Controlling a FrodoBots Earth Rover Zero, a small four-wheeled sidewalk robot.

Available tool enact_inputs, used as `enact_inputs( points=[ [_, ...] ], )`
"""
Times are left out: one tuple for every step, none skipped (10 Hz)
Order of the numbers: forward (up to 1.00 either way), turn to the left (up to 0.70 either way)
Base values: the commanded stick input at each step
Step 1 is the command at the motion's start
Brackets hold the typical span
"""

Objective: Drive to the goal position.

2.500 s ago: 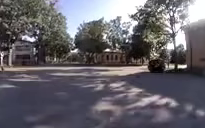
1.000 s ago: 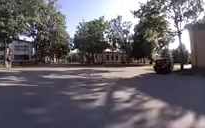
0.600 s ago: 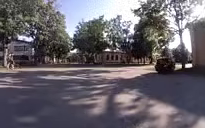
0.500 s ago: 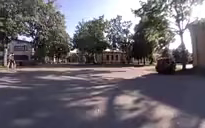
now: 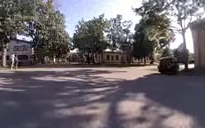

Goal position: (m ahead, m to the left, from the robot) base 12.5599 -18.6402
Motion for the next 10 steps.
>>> enact_inputs(
  points=[
    [0.60, 0.00],
    [0.60, 0.00],
    [0.60, 0.00],
    [0.60, 0.00],
    [0.60, 0.00],
    [0.60, 0.00],
    [0.60, 0.00],
    [0.60, 0.00],
    [0.60, 0.00],
    [0.60, 0.00]
  ],
)
